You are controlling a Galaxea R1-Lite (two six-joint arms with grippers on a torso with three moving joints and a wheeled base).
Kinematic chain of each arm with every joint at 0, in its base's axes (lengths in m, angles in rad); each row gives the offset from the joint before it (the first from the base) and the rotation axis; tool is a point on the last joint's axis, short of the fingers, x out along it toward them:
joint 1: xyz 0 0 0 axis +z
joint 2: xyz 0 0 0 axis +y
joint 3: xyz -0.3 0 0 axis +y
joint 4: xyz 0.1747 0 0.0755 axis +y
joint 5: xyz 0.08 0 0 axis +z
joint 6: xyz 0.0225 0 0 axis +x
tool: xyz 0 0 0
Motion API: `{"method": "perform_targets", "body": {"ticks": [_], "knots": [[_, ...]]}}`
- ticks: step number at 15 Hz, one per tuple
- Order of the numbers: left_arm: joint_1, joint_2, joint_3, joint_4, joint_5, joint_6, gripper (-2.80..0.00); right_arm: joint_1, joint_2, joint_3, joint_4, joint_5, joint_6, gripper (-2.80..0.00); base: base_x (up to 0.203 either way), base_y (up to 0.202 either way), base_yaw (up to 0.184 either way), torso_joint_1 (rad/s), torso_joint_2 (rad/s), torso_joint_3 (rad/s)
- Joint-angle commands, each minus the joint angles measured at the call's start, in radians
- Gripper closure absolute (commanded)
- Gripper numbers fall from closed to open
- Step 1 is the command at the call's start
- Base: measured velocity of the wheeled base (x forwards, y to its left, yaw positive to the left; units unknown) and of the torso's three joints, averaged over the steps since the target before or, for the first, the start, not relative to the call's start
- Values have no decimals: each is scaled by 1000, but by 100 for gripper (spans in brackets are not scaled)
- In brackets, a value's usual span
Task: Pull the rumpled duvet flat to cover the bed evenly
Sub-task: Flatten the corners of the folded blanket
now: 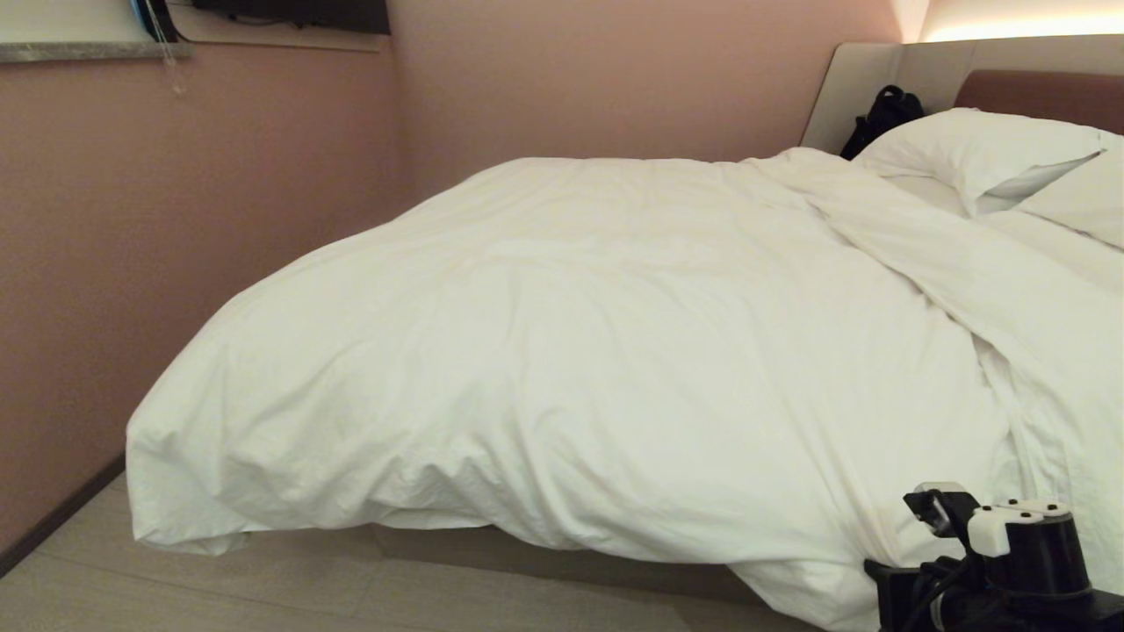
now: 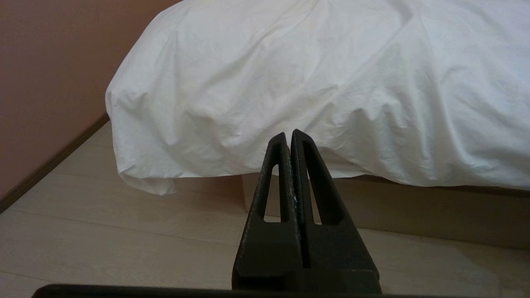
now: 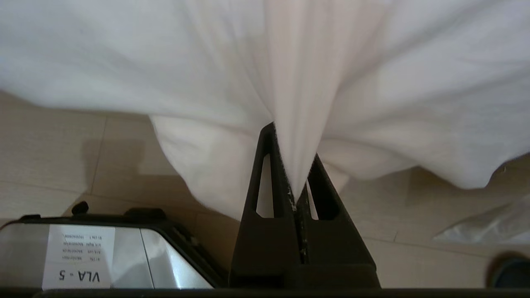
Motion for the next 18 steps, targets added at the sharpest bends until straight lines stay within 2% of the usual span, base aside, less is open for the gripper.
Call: {"method": "perform_targets", "body": {"ticks": [1,8,14,15,18], "knots": [[0,0,0,-1,0,0,0,1,29,12,-5,-1,-1,0,0,0,0,0,0,0],[0,0,0,-1,0,0,0,1,84,9,-10,-7,1,0,0,0,0,0,0,0],[0,0,0,-1,0,0,0,1,111,16,-74,-10,4,0,0,0,0,0,0,0],[0,0,0,-1,1,0,0,1,110,16,-78,-10,4,-280,0,0,0,0,0,0],[0,0,0,-1,0,0,0,1,84,16,-78,-10,10,-280,0,0,0,0,0,0]]}}
